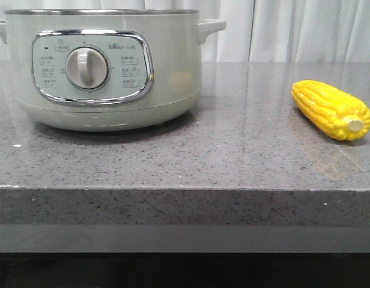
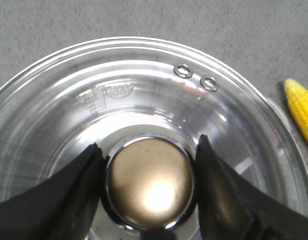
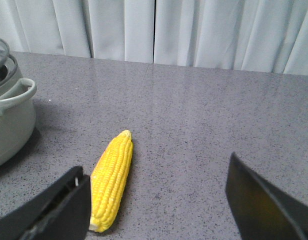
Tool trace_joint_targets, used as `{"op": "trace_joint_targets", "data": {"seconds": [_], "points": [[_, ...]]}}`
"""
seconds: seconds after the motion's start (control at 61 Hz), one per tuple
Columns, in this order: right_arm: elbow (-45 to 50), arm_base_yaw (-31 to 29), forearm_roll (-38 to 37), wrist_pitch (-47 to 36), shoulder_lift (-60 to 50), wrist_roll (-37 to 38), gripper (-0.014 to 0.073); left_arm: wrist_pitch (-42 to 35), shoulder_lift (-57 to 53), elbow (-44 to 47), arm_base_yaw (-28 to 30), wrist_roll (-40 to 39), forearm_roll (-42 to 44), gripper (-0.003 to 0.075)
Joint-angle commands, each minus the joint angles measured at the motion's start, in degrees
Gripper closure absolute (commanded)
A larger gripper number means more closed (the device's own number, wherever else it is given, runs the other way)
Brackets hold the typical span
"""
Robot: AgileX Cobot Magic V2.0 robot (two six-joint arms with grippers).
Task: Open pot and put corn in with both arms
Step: 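Lower the right gripper onto the yellow corn cob and grasp it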
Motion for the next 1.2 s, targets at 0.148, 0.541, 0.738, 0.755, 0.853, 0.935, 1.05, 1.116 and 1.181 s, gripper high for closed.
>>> {"op": "trace_joint_targets", "data": {"seconds": [0.148,0.541,0.738,0.755,0.853,0.935,1.05,1.116,1.181], "points": [[-2.02,-0.32,-0.36,-4.2,0.75,-0.1,0.0021,-1.02,-9.49,-1.72,-0.94,0.53,-1.26,0.0458],[-2.02,-0.32,-0.36,-4.09,1.97,-0.1,0.0021,-5.2,-29.47,22.46,-6.66,1.86,-1.26,0.0458],[-2.02,-0.32,-0.36,-4.14,6.91,-0.1,0.0021,-5.33,-42.51,35.22,-6.9,1.86,-2.15,0.0459],[-2.02,-0.32,-0.31,-4.14,7.43,-0.1,0.0021,-5.33,-43.39,36.06,-6.9,1.76,-2.15,0.0459],[-2.2,-0.32,0.74,-4.33,11.94,-0.1,0.0021,-5.46,-50.02,41.26,-6.9,1.23,-2.36,0.0459],[-2.47,-0.26,2.59,-4.36,16.29,-0.1,0.0021,-5.46,-55.06,44.52,-6.9,1.06,-2.83,0.0459],[-3.93,-0.12,5.8,-4.05,23.48,-0.1,0.0021,-5.35,-60.86,47.62,-6.9,0.83,-3.2,0.0459],[-5.22,-0.12,7.45,-4.05,27.3,-0.1,0.0021,-4.94,-63.85,48.76,-6.9,0.83,-3.23,0.0459],[-7.5,-0.12,8.49,-4.05,32.09,-0.1,0.0021,-4.38,-65.62,49.4,-6.9,0.83,-3.23,0.0459]]}}
